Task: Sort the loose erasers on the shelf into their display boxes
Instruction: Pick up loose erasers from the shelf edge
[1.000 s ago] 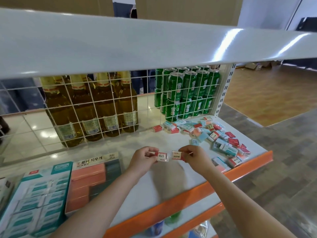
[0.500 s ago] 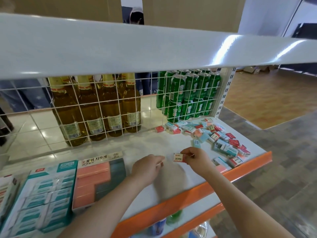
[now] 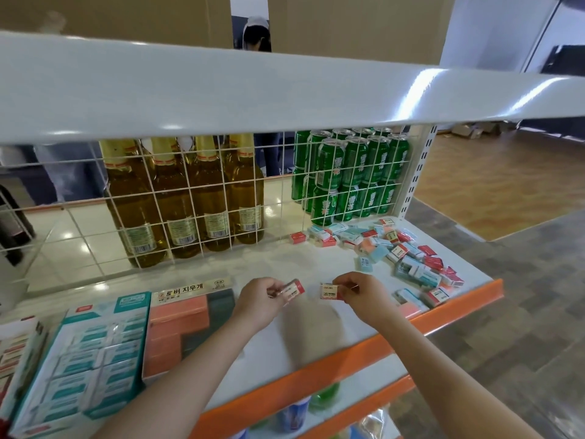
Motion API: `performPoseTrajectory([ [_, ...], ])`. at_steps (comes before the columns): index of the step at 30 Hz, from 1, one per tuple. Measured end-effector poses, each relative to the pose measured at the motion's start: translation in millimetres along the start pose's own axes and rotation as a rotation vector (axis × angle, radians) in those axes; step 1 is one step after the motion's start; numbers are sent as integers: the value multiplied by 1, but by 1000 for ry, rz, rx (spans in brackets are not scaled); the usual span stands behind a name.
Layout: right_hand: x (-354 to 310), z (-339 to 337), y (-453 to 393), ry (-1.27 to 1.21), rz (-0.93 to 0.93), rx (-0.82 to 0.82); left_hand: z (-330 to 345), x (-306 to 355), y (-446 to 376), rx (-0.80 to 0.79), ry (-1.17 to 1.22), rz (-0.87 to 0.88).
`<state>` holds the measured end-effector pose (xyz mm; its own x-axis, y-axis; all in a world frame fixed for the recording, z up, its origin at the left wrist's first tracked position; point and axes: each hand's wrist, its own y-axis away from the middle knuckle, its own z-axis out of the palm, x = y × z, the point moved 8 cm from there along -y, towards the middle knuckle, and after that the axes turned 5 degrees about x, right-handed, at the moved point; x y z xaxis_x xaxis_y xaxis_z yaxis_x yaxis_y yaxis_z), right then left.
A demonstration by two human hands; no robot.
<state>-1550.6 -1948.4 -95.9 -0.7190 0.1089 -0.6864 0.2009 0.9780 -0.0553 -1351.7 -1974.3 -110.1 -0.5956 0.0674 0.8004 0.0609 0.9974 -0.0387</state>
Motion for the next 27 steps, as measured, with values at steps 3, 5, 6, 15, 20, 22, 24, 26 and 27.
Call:
performPoseTrajectory([
  [3, -10, 2, 1, -45, -46, 4, -7, -3, 3, 10, 241, -79],
  [5, -17, 5, 2, -68, -73, 3, -10, -5, 6, -3, 303, -116],
  [6, -19, 6, 3, -71, -82, -3, -12, -6, 8, 2, 326, -126],
  [15, -35, 21, 8, -106, -124, -54, -30, -15, 26, 111, 419, -196],
  [20, -52, 25, 7, -170, -158, -66, -53, -14, 39, 217, 369, -169],
  [22, -64, 28, 8, -177, -177, -73, -66, -15, 45, 251, 342, -164],
  [24, -76, 33, 12, -180, -197, -78, -78, -20, 52, 278, 308, -167],
  [26, -88, 42, 19, -180, -216, -87, -92, -26, 59, 310, 268, -167],
  [27, -95, 47, 23, -179, -223, -95, -99, -29, 63, 326, 257, -163],
])
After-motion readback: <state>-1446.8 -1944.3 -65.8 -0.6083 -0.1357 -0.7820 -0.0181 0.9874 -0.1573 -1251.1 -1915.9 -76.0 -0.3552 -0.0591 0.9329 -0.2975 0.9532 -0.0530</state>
